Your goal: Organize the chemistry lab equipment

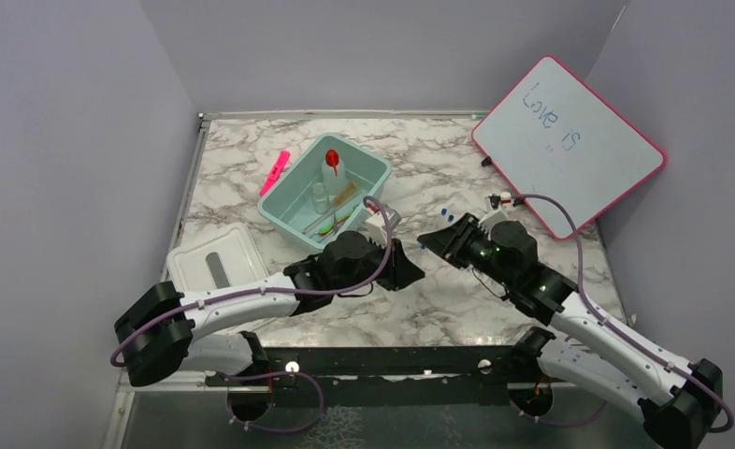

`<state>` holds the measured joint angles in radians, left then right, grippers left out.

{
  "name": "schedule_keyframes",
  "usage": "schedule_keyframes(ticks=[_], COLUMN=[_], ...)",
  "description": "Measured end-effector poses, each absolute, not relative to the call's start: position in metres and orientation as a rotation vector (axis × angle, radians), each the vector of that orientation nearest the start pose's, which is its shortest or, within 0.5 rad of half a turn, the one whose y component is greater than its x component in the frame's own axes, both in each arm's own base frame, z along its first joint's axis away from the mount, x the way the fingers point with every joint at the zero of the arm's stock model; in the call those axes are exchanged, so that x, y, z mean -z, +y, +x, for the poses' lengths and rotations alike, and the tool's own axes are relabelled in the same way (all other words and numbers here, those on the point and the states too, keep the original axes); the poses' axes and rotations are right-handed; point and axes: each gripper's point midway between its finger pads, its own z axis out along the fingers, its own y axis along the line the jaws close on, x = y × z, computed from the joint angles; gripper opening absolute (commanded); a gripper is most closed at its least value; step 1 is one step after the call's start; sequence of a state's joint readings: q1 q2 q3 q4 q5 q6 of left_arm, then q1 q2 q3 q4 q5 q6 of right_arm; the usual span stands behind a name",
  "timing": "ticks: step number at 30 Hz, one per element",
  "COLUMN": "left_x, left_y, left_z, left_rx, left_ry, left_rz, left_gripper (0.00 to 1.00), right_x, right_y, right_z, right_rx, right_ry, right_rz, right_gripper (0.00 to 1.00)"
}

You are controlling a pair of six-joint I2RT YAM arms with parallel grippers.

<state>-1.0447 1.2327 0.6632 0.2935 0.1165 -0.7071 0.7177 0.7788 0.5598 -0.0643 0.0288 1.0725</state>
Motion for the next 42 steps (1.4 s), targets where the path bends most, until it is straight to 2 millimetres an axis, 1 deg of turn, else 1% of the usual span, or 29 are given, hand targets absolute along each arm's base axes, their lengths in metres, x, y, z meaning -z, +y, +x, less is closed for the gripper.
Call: schedule_keyframes(ticks=[2, 4, 6, 9, 10, 11, 13, 16, 18, 24, 26, 30, 34, 39, 41, 42], left_x=[-0.185, -0.187, -0.192, -0.209, -0.213, -0.220, -0.227, -0.232, -0.234, -0.236, -0.236, -0.235, -0.234, -0.233, -0.233, -0.233], left_y=[-0.369, -0.369, -0.368, -0.366, -0.365, -0.365, -0.363, -0.360, -0.359, -0.356, -0.356, -0.356, -0.356, -0.355, -0.355, -0.354], left_z=[0.156, 0.154, 0.151, 0.149, 0.148, 0.145, 0.142, 0.137, 0.135, 0.130, 0.130, 0.129, 0.129, 0.129, 0.129, 0.128], left_rx=[1.263, 1.246, 1.226, 1.211, 1.210, 1.212, 1.210, 1.196, 1.185, 1.165, 1.163, 1.160, 1.156, 1.155, 1.154, 1.153], left_ry=[1.994, 1.966, 1.936, 1.860, 1.837, 1.804, 1.763, 1.721, 1.699, 1.665, 1.659, 1.653, 1.659, 1.663, 1.662, 1.665], left_rz=[0.492, 0.549, 0.608, 0.692, 0.713, 0.747, 0.794, 0.863, 0.907, 0.977, 0.989, 0.999, 1.004, 1.006, 1.005, 1.006], left_gripper=[0.12, 0.12, 0.12, 0.12, 0.12, 0.12, 0.12, 0.12, 0.12, 0.12, 0.12, 0.12, 0.12, 0.12, 0.17, 0.23], right_x=[-0.218, -0.226, -0.242, -0.279, -0.288, -0.296, -0.305, -0.305, -0.299, -0.280, -0.280, -0.281, -0.280, -0.279, -0.280, -0.280], right_y=[0.231, 0.226, 0.220, 0.211, 0.209, 0.206, 0.203, 0.204, 0.207, 0.218, 0.220, 0.224, 0.229, 0.233, 0.234, 0.235], right_z=[0.218, 0.216, 0.213, 0.207, 0.205, 0.202, 0.197, 0.191, 0.188, 0.178, 0.175, 0.170, 0.165, 0.161, 0.160, 0.161], right_rx=[-1.147, -1.105, -1.063, -1.025, -1.019, -1.010, -0.992, -0.977, -0.973, -0.984, -0.999, -1.031, -1.064, -1.098, -1.107, -1.108], right_ry=[2.015, 2.020, 2.011, 1.962, 1.947, 1.938, 1.937, 1.968, 2.003, 2.090, 2.092, 2.096, 2.110, 2.118, 2.118, 2.118], right_rz=[0.357, 0.315, 0.253, 0.154, 0.130, 0.103, 0.051, -0.012, -0.060, -0.185, -0.206, -0.241, -0.272, -0.295, -0.302, -0.303], right_gripper=[0.50, 0.57, 0.59, 0.60, 0.60, 0.60, 0.60, 0.58, 0.54, 0.49, 0.45, 0.34, 0.30, 0.21, 0.17, 0.14])
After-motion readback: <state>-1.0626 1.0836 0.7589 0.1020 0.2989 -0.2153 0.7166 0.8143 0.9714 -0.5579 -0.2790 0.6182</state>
